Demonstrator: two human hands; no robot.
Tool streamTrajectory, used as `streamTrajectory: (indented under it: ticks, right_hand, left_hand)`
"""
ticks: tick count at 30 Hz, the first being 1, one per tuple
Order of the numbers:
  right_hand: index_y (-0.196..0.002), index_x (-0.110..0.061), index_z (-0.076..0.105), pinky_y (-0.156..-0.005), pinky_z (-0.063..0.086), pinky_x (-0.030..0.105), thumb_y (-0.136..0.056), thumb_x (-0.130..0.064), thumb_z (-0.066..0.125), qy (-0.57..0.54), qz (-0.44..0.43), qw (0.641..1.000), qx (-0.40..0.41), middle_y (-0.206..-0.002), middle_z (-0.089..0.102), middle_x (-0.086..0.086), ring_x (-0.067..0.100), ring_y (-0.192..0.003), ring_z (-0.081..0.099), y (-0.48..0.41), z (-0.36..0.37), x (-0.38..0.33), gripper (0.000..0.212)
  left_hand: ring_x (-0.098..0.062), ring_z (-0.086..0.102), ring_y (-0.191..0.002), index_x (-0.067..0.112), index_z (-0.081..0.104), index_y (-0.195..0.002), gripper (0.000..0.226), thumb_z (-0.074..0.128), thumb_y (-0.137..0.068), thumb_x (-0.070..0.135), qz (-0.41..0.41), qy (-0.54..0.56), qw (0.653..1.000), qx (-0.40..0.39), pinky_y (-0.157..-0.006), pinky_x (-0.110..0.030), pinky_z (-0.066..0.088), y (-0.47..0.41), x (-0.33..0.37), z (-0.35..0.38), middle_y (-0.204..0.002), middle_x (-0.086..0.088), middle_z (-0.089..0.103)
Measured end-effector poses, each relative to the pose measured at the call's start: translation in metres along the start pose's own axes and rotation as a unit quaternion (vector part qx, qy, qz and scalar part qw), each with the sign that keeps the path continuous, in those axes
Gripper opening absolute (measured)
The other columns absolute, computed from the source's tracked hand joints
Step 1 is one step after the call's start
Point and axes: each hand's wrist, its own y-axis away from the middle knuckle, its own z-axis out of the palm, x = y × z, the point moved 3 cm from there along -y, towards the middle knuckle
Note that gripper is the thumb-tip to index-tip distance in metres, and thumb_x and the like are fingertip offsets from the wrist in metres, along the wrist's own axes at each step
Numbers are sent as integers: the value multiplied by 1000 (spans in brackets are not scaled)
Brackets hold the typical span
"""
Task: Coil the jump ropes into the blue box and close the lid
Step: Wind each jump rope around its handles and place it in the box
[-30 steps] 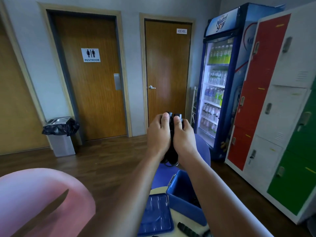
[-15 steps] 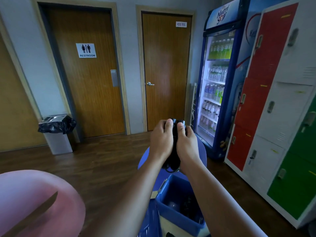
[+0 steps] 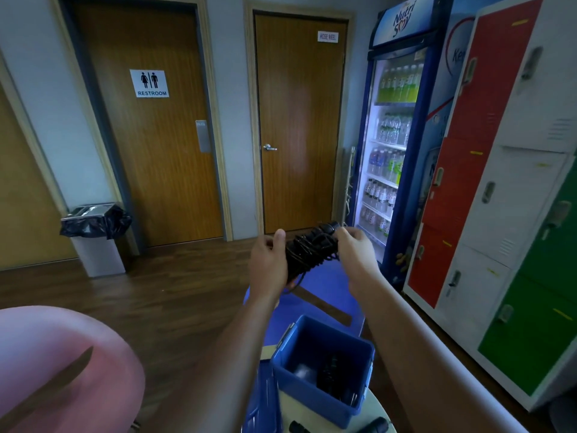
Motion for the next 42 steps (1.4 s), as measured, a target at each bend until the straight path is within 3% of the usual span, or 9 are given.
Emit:
streamTrajectory:
  ticks: [3,10,14,22,27,31,34,38,42]
  right_hand:
    - [-113,-19,61,-77,47,33,-98,-26,49,25,-31,999,-22,-103,64,4,19,-92,60,-7,-15,-4,21]
    - [-100,-14,69,-93,55,57,-83,-75,44,-16,-2,1000,-6,-101,75,15,36,-98,71,-20,-16,27,68]
    - [-78,-9,53,-65,41,35,-105,-52,28,35,-37,997,50,-70,55,8,22,-66,52,-15,-19,36,57]
    - [-85,-8,55,-59,35,36,-106,-47,27,98,-31,992,66,-74,53,4,19,-66,48,-35,-32,77,53]
    - [-93,-2,56,-67,39,37,-105,-50,28,141,46,988,41,-83,58,13,28,-75,55,-65,-48,116,56]
    - [-91,-10,62,-85,53,45,-102,-53,32,146,111,983,7,-83,62,11,34,-87,63,-87,-56,151,54]
    - [-95,-19,66,-90,56,56,-88,-68,38,97,181,978,-22,-97,69,14,37,-93,68,-102,-60,189,58]
    - [-97,-21,64,-89,58,52,-98,-59,41,-1,223,974,-42,-107,68,12,32,-99,67,-109,-60,217,45]
    - [-92,-10,56,-77,49,39,-101,-46,35,197,152,968,-35,-93,64,13,36,-90,59,-109,-71,249,42]
  left_hand:
    - [-27,67,-78,17,52,-83,39,51,-98,54,51,-72,996,-12,-67,-49,56,-4,7,-2,-79,-2,59]
    - [-25,54,-66,13,45,-67,45,47,-94,49,-23,-29,999,2,-65,-39,40,-17,0,12,-68,-12,48]
    - [-23,40,-56,14,34,-57,43,41,-98,27,-31,-91,995,27,-57,-37,30,-22,-11,21,-56,-4,37]
    - [-23,36,-62,10,38,-68,42,37,-105,28,-66,-158,984,-50,-56,-36,21,-34,-51,43,-64,-8,34]
    - [-32,59,-110,13,56,-115,47,40,-103,56,-20,-291,917,-272,-81,-34,37,-36,-76,66,-110,-13,61]
    - [-20,63,-108,27,46,-134,70,82,-77,45,30,-407,818,-406,-76,-33,50,-27,-101,91,-124,-1,65]
    - [-29,62,-112,25,44,-127,74,85,-68,43,80,-501,772,-383,-71,-34,40,-28,-131,107,-124,-5,64]
    - [-32,59,-111,13,48,-122,70,85,-69,40,53,-513,784,-345,-76,-36,43,-32,-168,116,-124,-11,56]
    - [-35,58,-102,12,44,-103,61,83,-68,43,-43,-534,786,-309,-76,-41,46,-35,-218,118,-117,-13,54]
